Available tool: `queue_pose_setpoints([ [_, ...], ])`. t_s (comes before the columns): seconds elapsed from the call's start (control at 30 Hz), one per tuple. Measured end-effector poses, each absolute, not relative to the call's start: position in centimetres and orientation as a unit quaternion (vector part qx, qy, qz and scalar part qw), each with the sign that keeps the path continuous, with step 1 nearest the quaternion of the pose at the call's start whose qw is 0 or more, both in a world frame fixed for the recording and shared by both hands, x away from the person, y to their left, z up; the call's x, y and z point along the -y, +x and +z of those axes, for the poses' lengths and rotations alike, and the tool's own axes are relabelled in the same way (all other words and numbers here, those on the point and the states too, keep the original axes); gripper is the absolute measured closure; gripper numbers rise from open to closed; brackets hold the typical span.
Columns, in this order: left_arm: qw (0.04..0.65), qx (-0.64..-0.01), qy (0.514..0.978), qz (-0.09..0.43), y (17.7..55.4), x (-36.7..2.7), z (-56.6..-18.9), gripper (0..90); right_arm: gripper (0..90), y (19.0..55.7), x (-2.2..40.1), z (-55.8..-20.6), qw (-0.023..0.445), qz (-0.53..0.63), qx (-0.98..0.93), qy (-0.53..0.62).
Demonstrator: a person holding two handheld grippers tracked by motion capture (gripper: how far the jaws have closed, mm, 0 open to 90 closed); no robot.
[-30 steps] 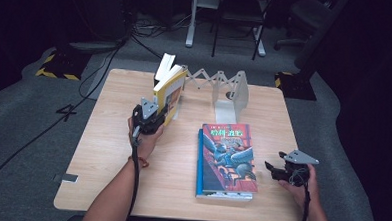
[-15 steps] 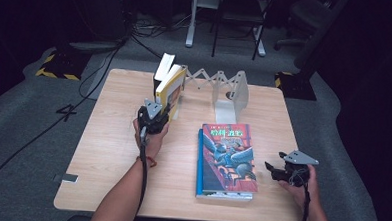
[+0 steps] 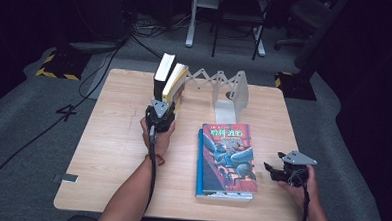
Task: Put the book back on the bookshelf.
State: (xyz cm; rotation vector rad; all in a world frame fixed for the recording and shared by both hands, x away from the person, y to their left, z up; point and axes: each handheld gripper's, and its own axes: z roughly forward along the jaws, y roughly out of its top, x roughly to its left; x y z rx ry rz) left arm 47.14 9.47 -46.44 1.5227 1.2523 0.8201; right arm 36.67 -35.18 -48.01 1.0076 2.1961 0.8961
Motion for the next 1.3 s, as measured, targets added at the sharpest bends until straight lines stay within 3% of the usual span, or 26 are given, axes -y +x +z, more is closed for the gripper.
queue_pose_setpoints([
  [0.4,0.485,-0.510,0.633,0.322,46.8,-9.3,-46.1,60.3,30.2,36.6,35.2,-47.9,0.280,0.334,-0.819,0.374],
  [0.6,0.495,-0.498,0.641,0.309,46.0,-9.6,-46.1,48.0,30.1,36.6,35.2,-47.9,0.279,0.331,-0.820,0.374],
  [0.8,0.496,-0.486,0.655,0.297,45.4,-11.4,-46.0,44.0,30.0,36.6,35.1,-48.0,0.275,0.331,-0.822,0.373],
  [0.9,0.493,-0.480,0.668,0.285,45.2,-12.1,-46.0,42.7,30.0,36.6,34.9,-48.0,0.277,0.329,-0.824,0.369],
  [1.03,0.466,-0.445,0.717,0.265,44.9,-12.7,-45.8,39.1,30.2,36.6,35.0,-48.0,0.279,0.330,-0.822,0.372],
  [1.3,0.457,-0.445,0.732,0.240,43.8,-13.8,-46.1,32.3,30.2,36.6,34.8,-48.1,0.276,0.327,-0.824,0.370],
])
